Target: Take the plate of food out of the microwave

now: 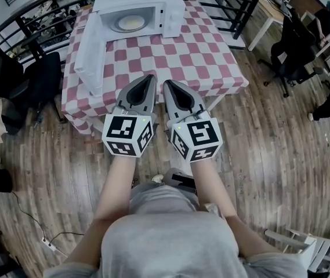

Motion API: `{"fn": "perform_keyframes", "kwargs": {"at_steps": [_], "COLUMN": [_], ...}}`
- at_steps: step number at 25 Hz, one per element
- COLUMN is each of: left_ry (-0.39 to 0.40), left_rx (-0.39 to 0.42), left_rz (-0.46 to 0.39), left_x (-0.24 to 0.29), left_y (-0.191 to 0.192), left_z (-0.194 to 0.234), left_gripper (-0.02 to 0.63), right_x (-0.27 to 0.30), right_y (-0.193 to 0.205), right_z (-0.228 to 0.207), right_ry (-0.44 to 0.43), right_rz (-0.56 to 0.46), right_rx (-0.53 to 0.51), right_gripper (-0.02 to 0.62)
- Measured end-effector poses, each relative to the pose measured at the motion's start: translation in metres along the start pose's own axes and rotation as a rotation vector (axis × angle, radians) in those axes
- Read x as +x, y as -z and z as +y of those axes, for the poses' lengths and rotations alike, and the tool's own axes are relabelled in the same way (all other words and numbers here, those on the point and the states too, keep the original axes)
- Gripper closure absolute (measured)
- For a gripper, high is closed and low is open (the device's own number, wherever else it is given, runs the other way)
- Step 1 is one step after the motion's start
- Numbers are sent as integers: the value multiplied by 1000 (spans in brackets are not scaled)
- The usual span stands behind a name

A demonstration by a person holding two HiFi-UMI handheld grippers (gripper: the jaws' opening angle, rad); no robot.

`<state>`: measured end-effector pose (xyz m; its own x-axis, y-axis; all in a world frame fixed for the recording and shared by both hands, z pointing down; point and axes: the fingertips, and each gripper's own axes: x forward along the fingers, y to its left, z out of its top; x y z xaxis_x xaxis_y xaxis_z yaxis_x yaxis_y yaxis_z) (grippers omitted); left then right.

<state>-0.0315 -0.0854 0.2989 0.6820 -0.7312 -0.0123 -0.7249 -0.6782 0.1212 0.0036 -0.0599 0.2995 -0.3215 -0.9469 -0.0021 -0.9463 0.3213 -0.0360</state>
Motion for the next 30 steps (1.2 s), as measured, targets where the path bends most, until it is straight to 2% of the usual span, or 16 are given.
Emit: {"fn": "perform_keyframes", "kwargs": {"at_steps": [6, 12, 30], "left_ry": [-17, -42, -132], "left_rx": [32, 26, 16], "left_rz": [11, 7, 39], "left_x": [7, 25, 116], "left_y": [5, 10, 22], "left_z": [8, 20, 82], "left_gripper": [603, 603, 603], "right_x": [10, 26, 128], "right_y": [5, 11, 19], "right_z": [-5, -19, -78], "right_ry": [-4, -21, -102], "right_rz": [10, 19, 47], "right_rx": [-4, -11, -16], "right_gripper": [569, 569, 569]}}
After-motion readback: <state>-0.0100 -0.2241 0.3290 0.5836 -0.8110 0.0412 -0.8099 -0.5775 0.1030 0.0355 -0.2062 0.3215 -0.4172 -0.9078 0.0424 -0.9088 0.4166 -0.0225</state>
